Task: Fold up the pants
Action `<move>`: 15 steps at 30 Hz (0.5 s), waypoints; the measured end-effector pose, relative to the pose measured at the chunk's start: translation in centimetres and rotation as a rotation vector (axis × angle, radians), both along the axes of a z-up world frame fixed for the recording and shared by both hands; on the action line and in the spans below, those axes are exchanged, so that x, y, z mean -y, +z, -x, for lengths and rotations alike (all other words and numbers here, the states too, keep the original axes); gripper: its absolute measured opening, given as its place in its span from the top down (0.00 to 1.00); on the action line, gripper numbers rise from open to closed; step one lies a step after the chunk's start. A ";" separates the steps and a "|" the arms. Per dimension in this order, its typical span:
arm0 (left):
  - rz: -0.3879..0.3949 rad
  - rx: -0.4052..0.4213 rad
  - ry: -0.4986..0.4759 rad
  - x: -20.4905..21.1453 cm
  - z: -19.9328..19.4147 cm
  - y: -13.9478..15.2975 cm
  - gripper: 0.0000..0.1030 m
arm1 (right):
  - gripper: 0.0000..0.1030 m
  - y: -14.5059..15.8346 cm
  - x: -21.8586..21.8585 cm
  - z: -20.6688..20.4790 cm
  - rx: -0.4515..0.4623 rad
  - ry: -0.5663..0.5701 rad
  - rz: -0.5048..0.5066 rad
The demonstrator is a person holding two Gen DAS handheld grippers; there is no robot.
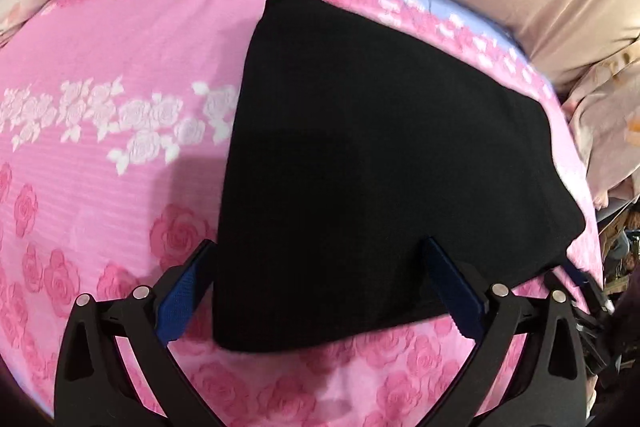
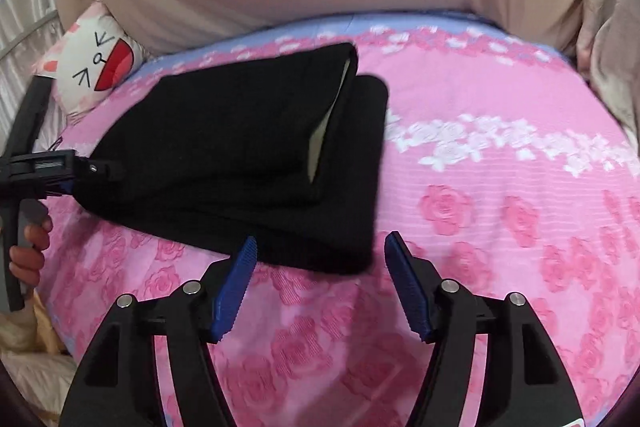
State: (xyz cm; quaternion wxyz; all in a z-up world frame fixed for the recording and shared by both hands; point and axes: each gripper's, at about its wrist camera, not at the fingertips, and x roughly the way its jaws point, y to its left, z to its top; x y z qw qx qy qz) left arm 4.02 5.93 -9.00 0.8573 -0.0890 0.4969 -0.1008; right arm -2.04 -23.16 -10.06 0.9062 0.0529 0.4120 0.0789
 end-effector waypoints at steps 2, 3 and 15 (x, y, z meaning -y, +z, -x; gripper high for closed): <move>0.034 0.018 -0.015 -0.1 -0.3 0.3 0.15 | 0.80 0.8 0.8 -0.8 0.003 -0.012 -0.053; 0.050 0.019 -0.024 -0.2 -0.4 0.7 0.32 | 0.83 1.7 1.2 -0.7 0.010 -0.012 -0.108; -0.117 0.091 -0.044 -2.6 3.5 3.8 0.25 | 0.88 1.9 8.3 5.9 -0.033 -0.269 -0.219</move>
